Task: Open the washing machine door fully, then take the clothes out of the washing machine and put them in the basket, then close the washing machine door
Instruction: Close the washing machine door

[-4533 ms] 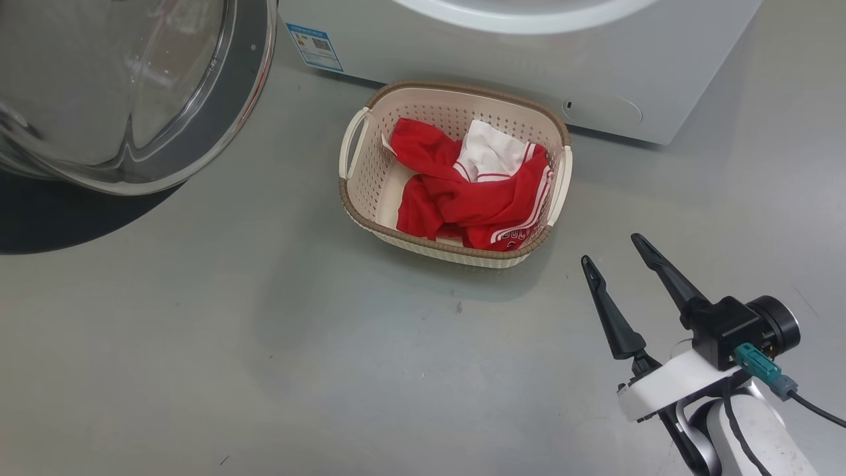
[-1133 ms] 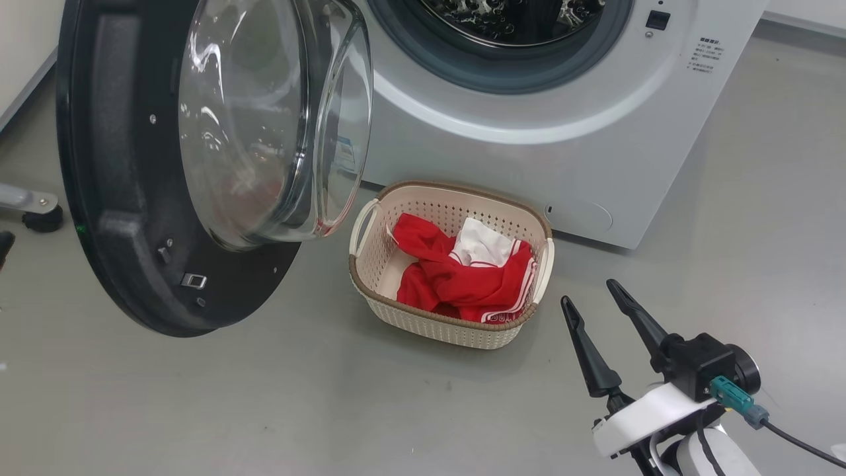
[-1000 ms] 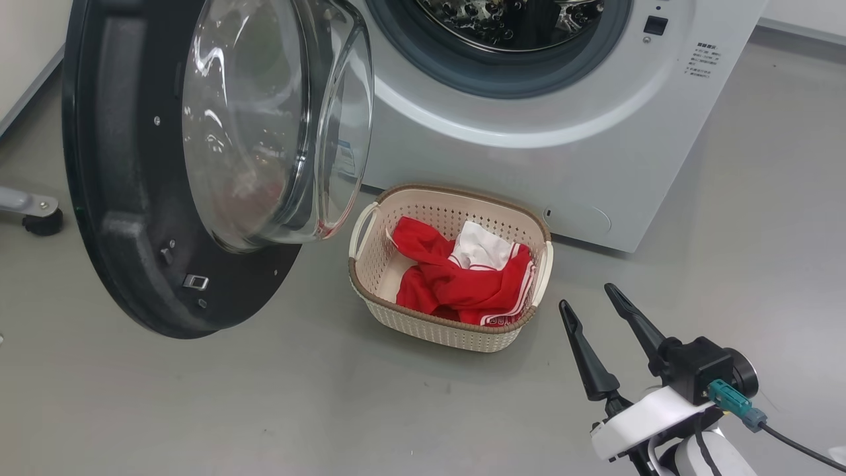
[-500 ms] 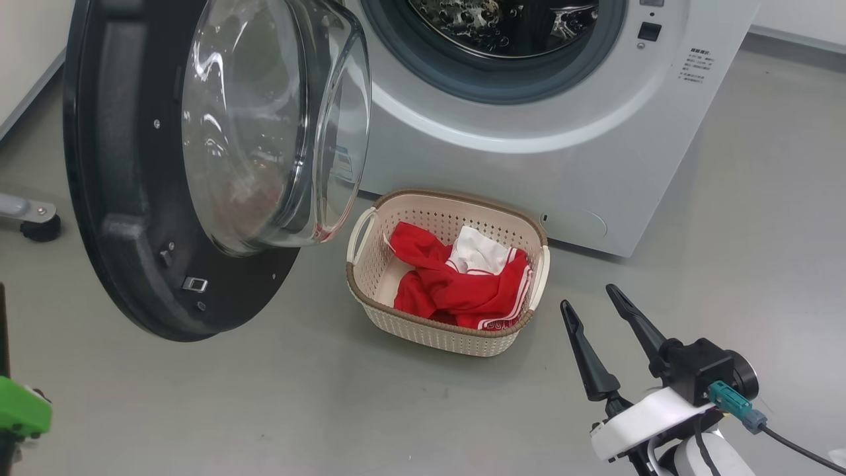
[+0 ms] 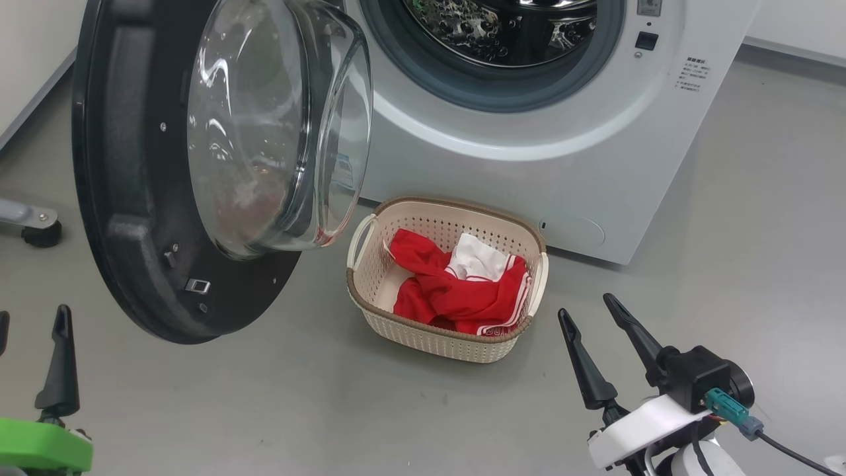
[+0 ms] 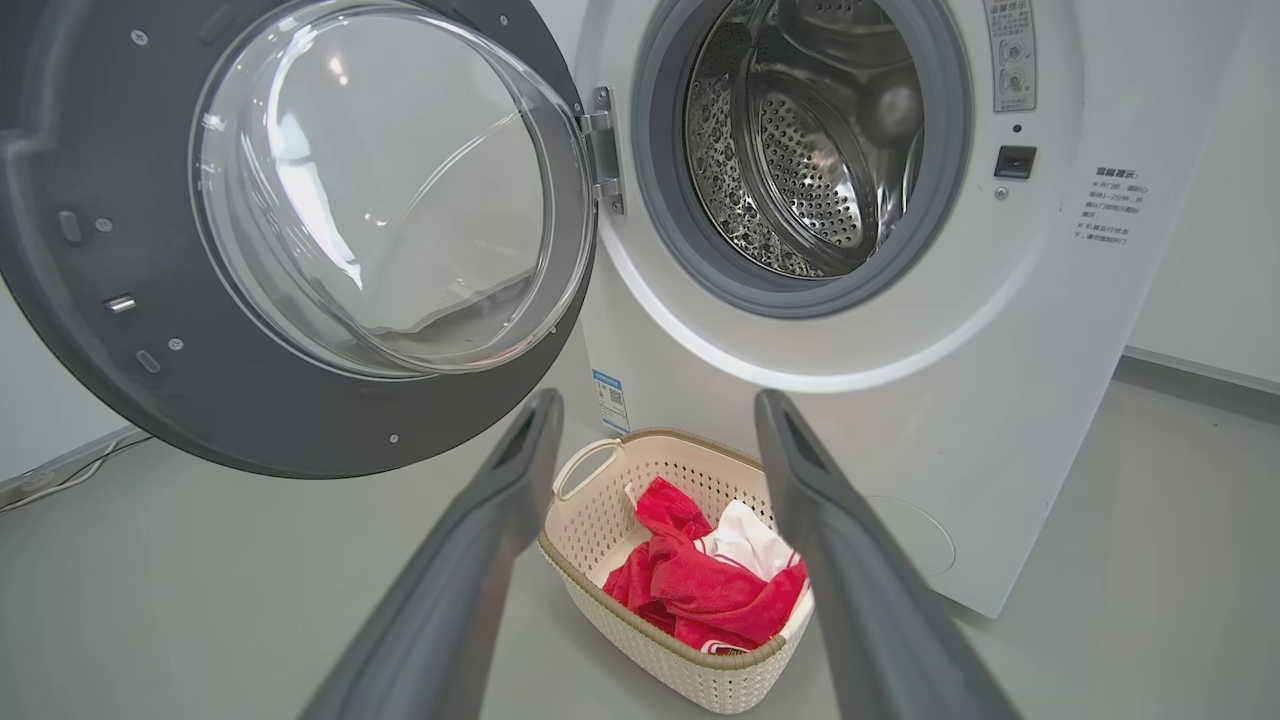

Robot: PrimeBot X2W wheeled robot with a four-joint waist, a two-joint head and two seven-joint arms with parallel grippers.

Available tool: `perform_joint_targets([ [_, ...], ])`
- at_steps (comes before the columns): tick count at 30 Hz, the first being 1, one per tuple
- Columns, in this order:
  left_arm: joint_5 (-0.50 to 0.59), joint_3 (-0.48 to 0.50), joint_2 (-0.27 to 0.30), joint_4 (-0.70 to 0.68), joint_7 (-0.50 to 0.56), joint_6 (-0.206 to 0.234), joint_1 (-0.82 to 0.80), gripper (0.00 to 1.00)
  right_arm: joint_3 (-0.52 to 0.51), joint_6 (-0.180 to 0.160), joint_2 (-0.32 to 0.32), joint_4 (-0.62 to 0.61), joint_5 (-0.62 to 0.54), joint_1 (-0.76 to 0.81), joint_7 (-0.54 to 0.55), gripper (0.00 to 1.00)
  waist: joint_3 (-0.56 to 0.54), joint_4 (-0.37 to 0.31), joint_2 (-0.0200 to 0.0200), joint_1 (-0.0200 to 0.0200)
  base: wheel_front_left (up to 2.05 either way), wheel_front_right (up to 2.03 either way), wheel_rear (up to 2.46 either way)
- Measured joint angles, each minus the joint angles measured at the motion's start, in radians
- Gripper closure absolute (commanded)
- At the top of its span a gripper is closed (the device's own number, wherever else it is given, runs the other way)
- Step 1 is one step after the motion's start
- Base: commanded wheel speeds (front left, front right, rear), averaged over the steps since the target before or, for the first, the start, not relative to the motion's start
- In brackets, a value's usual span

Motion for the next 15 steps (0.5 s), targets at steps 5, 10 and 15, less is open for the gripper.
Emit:
perform_joint_targets([
  [5,0.003,0.006,-0.006,0.023,-0.035,0.0,0.013,0.0,0.0,0.0,0.001,0.0,0.0,0.001,0.0,0.0,-0.006,-0.001,0.0,0.0,0.0,0.0,0.0],
  [10,0.004,0.01,-0.013,0.033,-0.061,0.0,0.021,0.0,0.002,0.0,0.003,0.001,0.0,0.002,-0.001,0.0,-0.011,-0.003,0.0,0.0,0.0,0.0,0.0],
  [15,0.005,0.009,-0.017,0.036,-0.07,0.0,0.031,0.0,0.003,0.0,0.004,0.001,0.0,0.003,-0.002,0.0,-0.012,-0.005,0.0,0.0,0.0,0.0,0.0],
])
